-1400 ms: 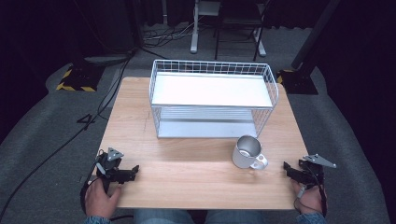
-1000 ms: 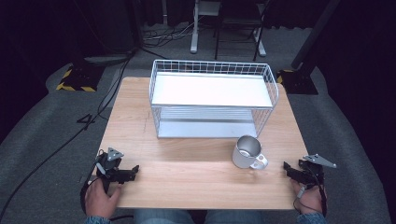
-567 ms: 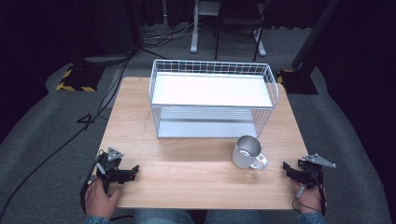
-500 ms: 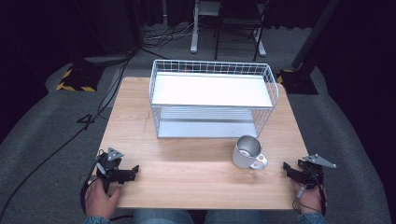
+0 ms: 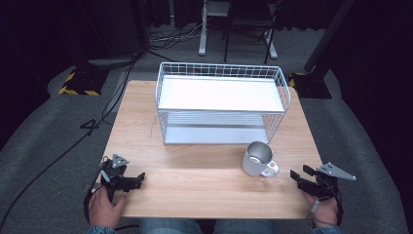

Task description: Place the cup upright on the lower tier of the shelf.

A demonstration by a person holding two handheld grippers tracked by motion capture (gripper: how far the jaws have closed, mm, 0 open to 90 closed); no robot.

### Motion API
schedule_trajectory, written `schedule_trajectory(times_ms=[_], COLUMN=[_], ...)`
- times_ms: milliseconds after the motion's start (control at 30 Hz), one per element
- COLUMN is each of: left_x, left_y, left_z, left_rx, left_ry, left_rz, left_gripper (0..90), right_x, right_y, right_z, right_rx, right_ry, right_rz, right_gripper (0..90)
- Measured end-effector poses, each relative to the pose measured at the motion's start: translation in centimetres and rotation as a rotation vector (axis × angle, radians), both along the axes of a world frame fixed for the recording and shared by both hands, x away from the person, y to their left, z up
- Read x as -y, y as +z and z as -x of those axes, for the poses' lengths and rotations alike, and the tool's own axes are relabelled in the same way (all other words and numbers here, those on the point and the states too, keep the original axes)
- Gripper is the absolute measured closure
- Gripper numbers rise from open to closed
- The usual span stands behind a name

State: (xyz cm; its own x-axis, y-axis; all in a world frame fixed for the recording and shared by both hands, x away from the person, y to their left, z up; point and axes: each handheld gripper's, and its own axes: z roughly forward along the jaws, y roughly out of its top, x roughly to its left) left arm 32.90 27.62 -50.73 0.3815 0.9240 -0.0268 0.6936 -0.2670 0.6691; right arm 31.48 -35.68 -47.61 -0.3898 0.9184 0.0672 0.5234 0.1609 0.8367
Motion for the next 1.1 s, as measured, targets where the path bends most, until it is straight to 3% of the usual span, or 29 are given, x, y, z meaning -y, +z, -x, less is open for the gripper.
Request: schedule_trajectory(times_ms=[133, 300, 533, 767, 867, 1100], left_x=[0.0, 0.0, 0.0, 0.0, 0.0, 0.0], left_y=[0.0, 0.0, 0.0, 0.0, 0.0, 0.0], left_z=[0.0, 0.0, 0.0, 0.0, 0.0, 0.0], left_rx=[0.0, 0.0, -0.001, -0.001, -0.001, 0.0], left_ry=[0.0, 0.0, 0.0, 0.0, 0.001, 0.0], left_rz=[0.0, 0.0, 0.0, 0.0, 0.001, 0.0], left_gripper=[0.4, 0.4, 0.4, 0.4, 0.4, 0.4], right_x=[-1.1, -3.1, -5.2, -6.4, -6.6, -6.5], right_y=[1.4, 2.7, 2.8, 2.4, 2.3, 2.3], right_z=[0.1, 0.4, 0.1, -0.5, -0.7, -1.0], right_rx=[-0.003, 0.025, 0.008, -0.017, -0.026, -0.027], right_ry=[0.077, 0.171, 0.27, 0.305, 0.289, 0.27], right_rz=[-0.046, -0.031, -0.032, -0.013, 0.017, 0.028], right_gripper=[36.3, 35.9, 35.9, 48.4, 55.6, 67.2])
